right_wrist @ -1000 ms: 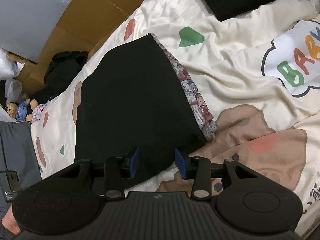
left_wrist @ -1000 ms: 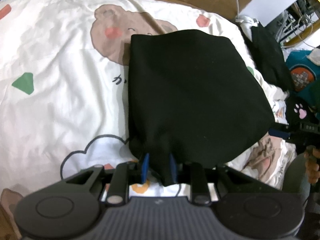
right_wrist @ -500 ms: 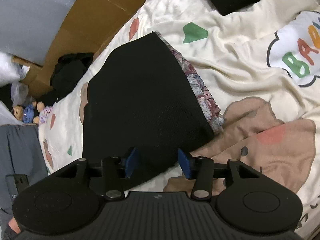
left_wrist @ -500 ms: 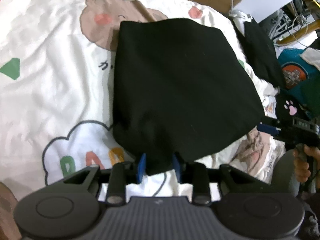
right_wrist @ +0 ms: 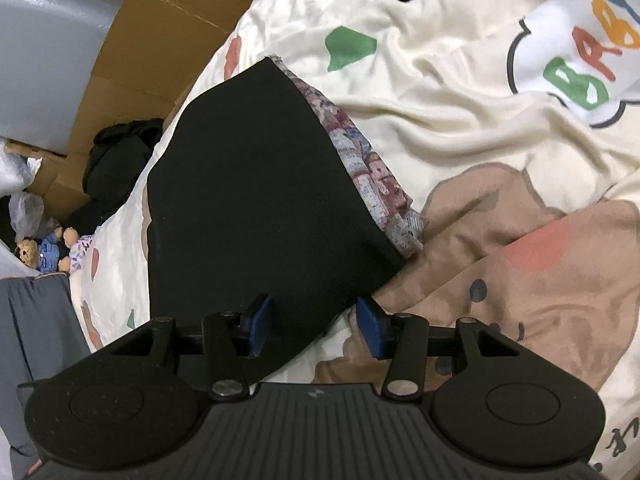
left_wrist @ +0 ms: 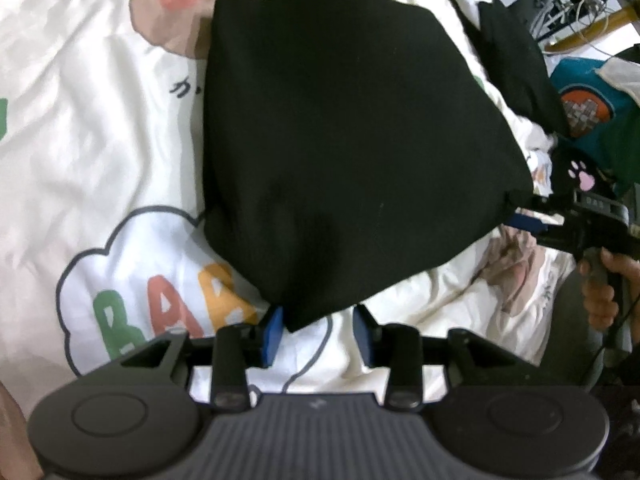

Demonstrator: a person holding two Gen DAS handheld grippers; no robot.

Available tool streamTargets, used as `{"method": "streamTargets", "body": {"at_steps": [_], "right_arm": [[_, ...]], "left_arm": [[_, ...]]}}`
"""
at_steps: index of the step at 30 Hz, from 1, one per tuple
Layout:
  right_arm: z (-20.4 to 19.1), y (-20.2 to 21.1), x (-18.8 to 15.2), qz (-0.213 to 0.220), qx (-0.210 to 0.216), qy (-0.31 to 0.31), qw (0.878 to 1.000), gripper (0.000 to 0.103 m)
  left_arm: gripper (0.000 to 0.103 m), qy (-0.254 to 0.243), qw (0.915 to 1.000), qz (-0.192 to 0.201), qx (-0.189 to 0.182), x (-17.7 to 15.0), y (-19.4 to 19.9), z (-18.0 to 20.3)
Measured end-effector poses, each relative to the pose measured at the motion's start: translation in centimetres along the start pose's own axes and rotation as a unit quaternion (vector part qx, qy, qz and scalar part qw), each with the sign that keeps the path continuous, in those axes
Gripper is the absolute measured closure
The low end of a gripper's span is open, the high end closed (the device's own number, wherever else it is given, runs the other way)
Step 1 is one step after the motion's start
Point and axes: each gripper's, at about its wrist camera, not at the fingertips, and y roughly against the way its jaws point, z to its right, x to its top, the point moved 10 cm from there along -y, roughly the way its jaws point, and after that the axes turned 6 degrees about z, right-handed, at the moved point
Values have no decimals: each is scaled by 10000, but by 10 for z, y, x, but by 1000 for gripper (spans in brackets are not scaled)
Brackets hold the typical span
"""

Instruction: Fold clothes

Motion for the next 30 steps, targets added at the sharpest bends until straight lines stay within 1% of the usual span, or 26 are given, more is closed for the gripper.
{"method": "streamTargets", "body": {"at_steps": [3,6,8,10,11,14,16,19,21,22,24,25,26,27,28,29,30], "right_arm": [[2,1,1,77,50,-64,9999,51],[3,3,4,241,33,-21,9997,51],[5,2,4,285,31,-47,9996,51],[6,2,4,358,60,-160,9992,51],[8,2,4,424,70,-248,9988,51],[12,1,2,489,41,-377,9981,51],[17,2,-2,560,12,-570,9968,51],[18,3,-3,603,8,-597,9964,51],[19,1,-3,590,-22,-642,9962,51],[20,-2,-1,579,-26,-662,9961,51],[25,-8,7,610,-18,-859,9944,51],[29,-10,8,643,-8,-1085,9920,51],[31,-11,8,677,4,-1235,9900,51],[32,-12,7,709,11,-1334,9885,51],[32,-12,7,735,4,-1302,9888,52],[31,-13,7,755,-18,-1232,9895,55],[30,-13,6,756,-71,-1087,9912,59]], "left_arm": [[63,-168,9998,-51,66,-3,-3,1],[63,-90,9999,50,104,-1,-1,-3],[63,-126,9997,116,187,2,0,-5],[62,-177,9991,173,335,5,-1,-8],[61,-155,9991,180,342,6,-2,-8],[61,-135,9992,187,318,9,-6,-5],[60,-153,9991,197,346,10,-9,-3],[61,-181,9989,213,389,12,-14,0],[60,71,9986,275,445,13,-18,-5],[60,104,9985,288,458,13,-19,-6],[61,81,9978,377,544,15,-21,-4],[61,75,9975,397,575,15,-21,-4],[64,71,9973,411,604,16,-22,-4],[78,67,9971,425,633,16,-22,-3],[88,174,9975,352,587,16,-23,-4],[93,243,9976,301,574,16,-24,-3],[95,302,9976,257,569,16,-24,-3]]}}
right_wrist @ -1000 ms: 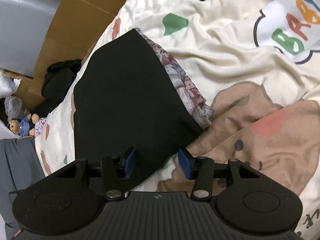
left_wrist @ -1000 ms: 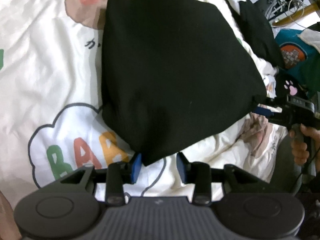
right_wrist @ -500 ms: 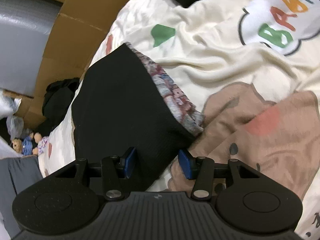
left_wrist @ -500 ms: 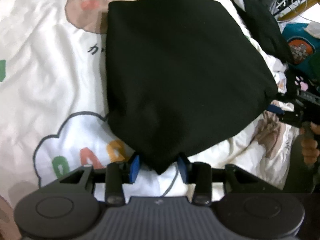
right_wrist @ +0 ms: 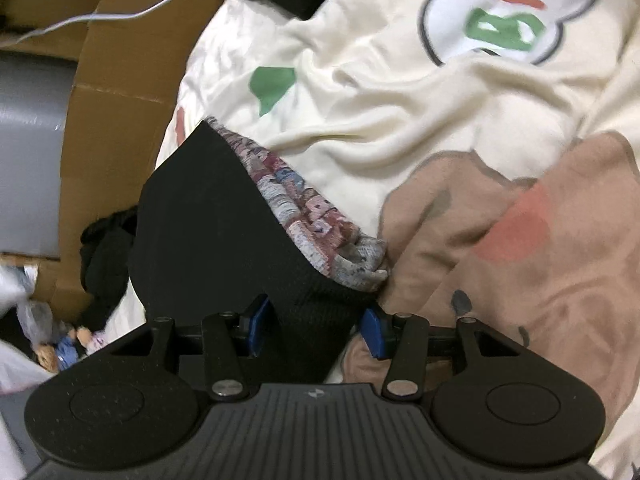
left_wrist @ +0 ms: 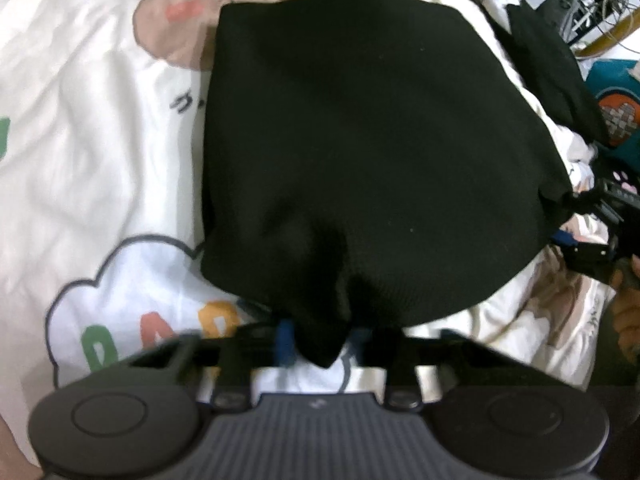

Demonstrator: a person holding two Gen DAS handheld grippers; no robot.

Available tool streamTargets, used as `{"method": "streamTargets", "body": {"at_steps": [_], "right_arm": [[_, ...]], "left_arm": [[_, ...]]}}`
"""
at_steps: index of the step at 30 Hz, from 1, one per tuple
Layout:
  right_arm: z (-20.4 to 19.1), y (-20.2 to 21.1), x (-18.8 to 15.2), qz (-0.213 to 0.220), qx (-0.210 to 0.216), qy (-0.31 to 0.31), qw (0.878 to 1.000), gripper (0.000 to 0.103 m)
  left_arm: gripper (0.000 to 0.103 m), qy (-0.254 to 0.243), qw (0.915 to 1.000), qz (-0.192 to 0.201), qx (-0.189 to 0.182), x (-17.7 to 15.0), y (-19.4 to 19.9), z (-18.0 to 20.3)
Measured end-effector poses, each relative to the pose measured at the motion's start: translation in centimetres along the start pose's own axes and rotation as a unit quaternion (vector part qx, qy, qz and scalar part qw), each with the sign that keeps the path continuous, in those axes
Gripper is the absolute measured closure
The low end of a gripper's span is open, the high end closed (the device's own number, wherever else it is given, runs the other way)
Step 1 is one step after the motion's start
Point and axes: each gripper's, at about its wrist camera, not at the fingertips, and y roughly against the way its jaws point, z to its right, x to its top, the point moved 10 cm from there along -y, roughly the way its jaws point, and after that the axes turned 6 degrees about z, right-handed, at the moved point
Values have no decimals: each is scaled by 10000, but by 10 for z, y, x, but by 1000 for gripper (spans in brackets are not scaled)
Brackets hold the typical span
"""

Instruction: Fold clothes

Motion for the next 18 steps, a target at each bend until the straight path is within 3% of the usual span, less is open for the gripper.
{"method": "streamTargets", "body": {"at_steps": [2,5,11,18], "right_arm": [[1,1,0,-21,-124,193,9997,74],[-1,6,4,50,-222,498,9985,82],[-12,14,15,87,-333,886,9955,88],[-20,14,49,71,-483,1590,9861,88]], "left_arm": [[96,112,9999,-95,-3,0,-1,1],[97,83,9999,-146,-8,-1,1,6],[97,132,9998,-160,-58,-8,9,19],[97,126,9985,-301,-433,-25,6,60]]}}
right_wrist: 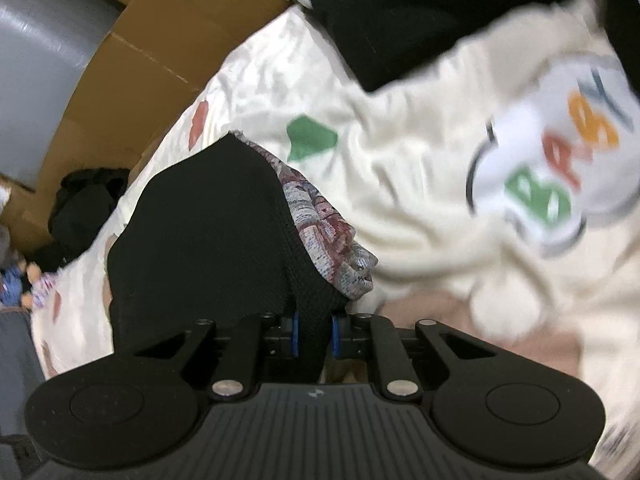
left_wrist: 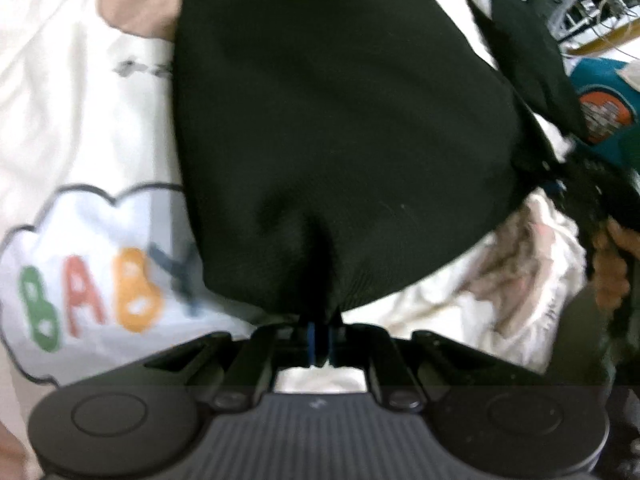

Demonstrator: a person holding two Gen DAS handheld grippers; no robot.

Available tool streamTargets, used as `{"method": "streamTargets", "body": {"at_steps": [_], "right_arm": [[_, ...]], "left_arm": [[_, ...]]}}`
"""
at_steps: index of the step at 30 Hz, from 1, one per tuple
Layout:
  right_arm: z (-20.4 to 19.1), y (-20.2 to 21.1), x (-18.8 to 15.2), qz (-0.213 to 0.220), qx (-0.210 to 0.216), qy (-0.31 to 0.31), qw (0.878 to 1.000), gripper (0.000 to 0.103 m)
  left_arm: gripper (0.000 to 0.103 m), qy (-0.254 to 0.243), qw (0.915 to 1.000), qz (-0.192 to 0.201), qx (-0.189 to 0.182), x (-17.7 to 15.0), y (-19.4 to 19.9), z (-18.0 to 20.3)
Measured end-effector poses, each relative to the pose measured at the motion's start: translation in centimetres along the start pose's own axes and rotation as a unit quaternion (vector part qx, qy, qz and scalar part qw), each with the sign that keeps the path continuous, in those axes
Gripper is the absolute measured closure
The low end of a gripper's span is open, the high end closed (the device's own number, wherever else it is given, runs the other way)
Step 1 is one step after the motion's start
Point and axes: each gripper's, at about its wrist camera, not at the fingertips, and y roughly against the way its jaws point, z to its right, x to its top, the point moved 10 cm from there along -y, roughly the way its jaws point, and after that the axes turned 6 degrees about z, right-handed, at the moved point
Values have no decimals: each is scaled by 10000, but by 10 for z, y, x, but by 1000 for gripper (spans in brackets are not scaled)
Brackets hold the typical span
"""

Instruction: Fold clothes

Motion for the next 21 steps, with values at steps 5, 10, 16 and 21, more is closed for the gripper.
{"method": "streamTargets", "body": {"at_steps": [5,10,16,21], "right_arm": [[4,-3,20,-165,-17,312,9994,88],[7,-11,38,-209,-88,488,9986,88],[5,-21,57,-178,-177,640,9976,88],[5,-26,70,-174,-213,659,9974,87]], "left_arm": [[97,-42,9999,-78,-93,-12,-11,20],[97,71,9999,-59,-140,-20,-22,29],[96,82,9999,111,-17,-26,-42,67],[90,-13,9997,-188,133,-29,-45,85]]}}
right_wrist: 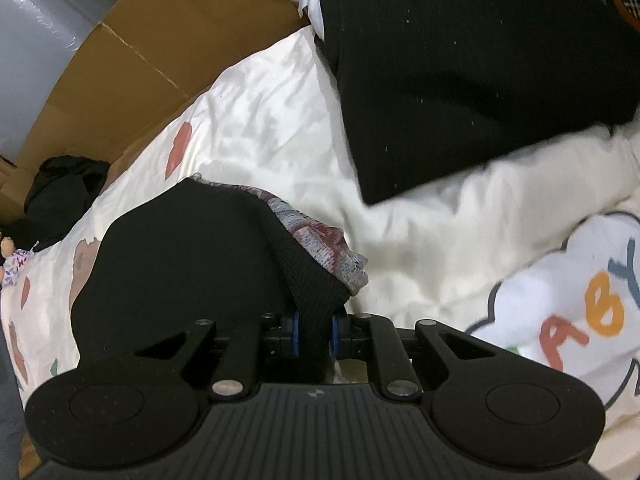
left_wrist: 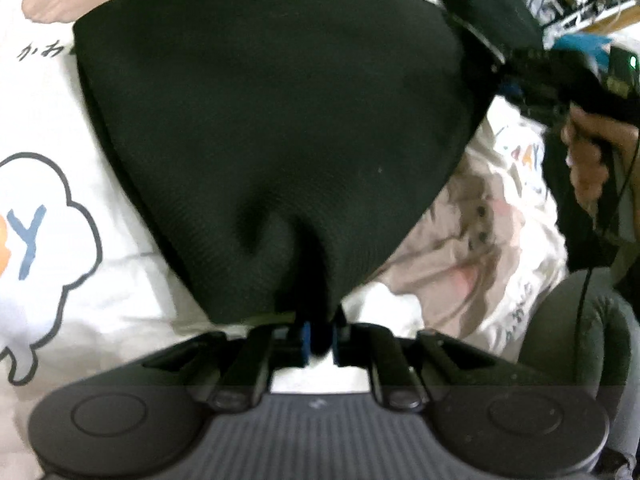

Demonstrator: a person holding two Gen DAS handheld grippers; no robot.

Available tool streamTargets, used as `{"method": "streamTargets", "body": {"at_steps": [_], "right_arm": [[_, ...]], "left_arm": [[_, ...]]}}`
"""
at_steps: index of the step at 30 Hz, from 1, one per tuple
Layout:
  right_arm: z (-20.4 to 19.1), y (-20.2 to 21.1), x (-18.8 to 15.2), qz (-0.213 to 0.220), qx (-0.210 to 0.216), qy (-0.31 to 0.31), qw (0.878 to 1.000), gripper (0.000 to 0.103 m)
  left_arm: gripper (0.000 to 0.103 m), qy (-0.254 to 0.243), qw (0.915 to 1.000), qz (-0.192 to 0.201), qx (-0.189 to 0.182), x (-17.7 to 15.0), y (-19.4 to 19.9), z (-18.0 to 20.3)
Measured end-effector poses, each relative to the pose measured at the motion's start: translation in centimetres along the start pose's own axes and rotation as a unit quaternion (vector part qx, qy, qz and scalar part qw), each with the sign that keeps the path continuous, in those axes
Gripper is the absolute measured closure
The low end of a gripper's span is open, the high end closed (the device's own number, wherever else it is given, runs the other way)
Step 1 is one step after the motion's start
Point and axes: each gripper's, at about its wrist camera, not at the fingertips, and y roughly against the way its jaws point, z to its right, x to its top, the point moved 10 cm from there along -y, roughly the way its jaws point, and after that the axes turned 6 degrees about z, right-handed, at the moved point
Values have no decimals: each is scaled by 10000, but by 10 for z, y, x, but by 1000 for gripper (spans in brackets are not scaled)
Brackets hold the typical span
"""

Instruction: Fold clothes

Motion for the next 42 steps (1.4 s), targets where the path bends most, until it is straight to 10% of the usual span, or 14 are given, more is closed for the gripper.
{"method": "streamTargets", "body": {"at_steps": [11,25,42], "right_arm": [[8,23,-8,243,126,-141,9995,51],[23,40,-3,731,266,95,9969,50],[24,29,-11,604,973,-235,9931,49]], "left_arm": [[77,-720,9957,-63,577,28,73,-10],[75,-998,9854,813,1115,134,117,-34],[39,-1451,9773,1191,980,226,68,5]]}}
